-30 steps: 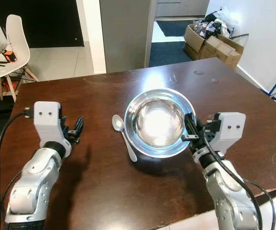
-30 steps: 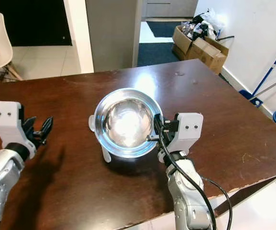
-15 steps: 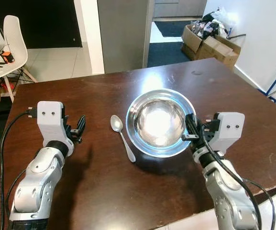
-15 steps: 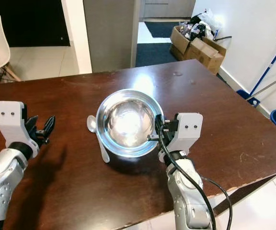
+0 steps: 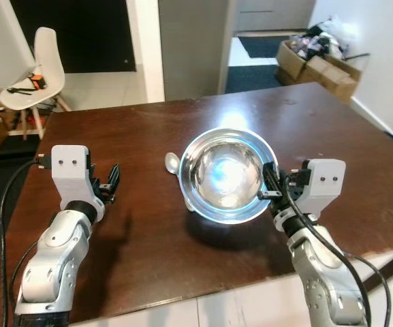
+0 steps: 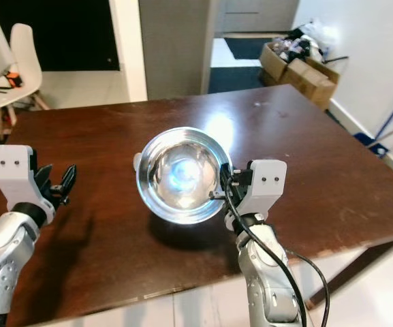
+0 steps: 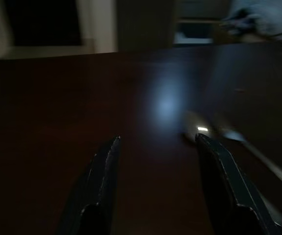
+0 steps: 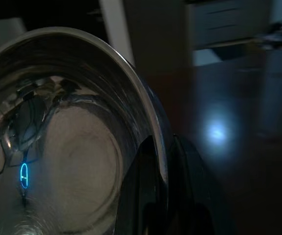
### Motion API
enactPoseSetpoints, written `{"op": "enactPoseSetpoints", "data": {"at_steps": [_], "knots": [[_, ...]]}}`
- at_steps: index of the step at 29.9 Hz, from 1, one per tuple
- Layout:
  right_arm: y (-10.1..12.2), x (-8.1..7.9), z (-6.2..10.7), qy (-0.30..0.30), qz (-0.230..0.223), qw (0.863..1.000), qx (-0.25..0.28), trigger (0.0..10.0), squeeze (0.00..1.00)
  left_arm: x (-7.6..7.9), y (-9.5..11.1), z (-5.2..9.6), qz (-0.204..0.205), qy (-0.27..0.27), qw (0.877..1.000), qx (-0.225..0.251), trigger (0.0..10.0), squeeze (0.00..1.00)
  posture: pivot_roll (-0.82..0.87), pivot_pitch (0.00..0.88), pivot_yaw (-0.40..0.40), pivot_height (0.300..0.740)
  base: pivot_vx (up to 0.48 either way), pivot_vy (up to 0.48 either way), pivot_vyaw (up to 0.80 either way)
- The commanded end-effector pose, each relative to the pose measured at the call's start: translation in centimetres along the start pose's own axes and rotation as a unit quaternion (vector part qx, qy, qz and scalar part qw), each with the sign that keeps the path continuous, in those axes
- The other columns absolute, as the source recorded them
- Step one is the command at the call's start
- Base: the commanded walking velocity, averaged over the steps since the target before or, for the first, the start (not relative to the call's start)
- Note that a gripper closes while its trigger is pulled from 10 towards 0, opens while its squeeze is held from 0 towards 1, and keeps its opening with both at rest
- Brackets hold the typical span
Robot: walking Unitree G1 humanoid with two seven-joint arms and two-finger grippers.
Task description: Setting the table
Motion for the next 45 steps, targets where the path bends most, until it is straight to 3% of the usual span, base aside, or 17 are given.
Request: {"op": "enactPoseSetpoints", "data": {"at_steps": [1,34,45], "knots": [[0.19,-0.32,-0.06,0.004,-0.003,1.0,0.008,10.0,0.0,-0.58,-0.7,0.24,-0.006,0.011,1.0,-0.013,10.0,0.0,-0.08,0.005,0.067,0.74,-0.33,0.0,0.0],[-0.16,-0.26,-0.13,0.001,-0.008,1.0,0.003,10.0,0.0,-0.25,-0.85,0.24,-0.004,0.005,1.0,-0.014,10.0,0.0,-0.08,0.0,0.07,0.74,-0.329,0.0,0.0],[-0.21,-0.14,-0.17,-0.003,-0.009,1.0,0.002,10.0,0.0,0.14,-0.88,0.22,0.005,-0.005,1.0,-0.015,10.0,0.0,-0.08,0.0,0.07,0.74,0.0,0.0,0.0]]}}
Point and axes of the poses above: a point about 5 cm out from each wrist's last joint towards the gripper, its own z axis pointing back from the gripper into the wrist, its own y axis along the axis of the wrist's last joint, x = y × z, the point moved 1 cm from there along -z, pointing out of the wrist towards the gripper, and after that the axes turned 3 degrees about z, right-handed, at the moved point
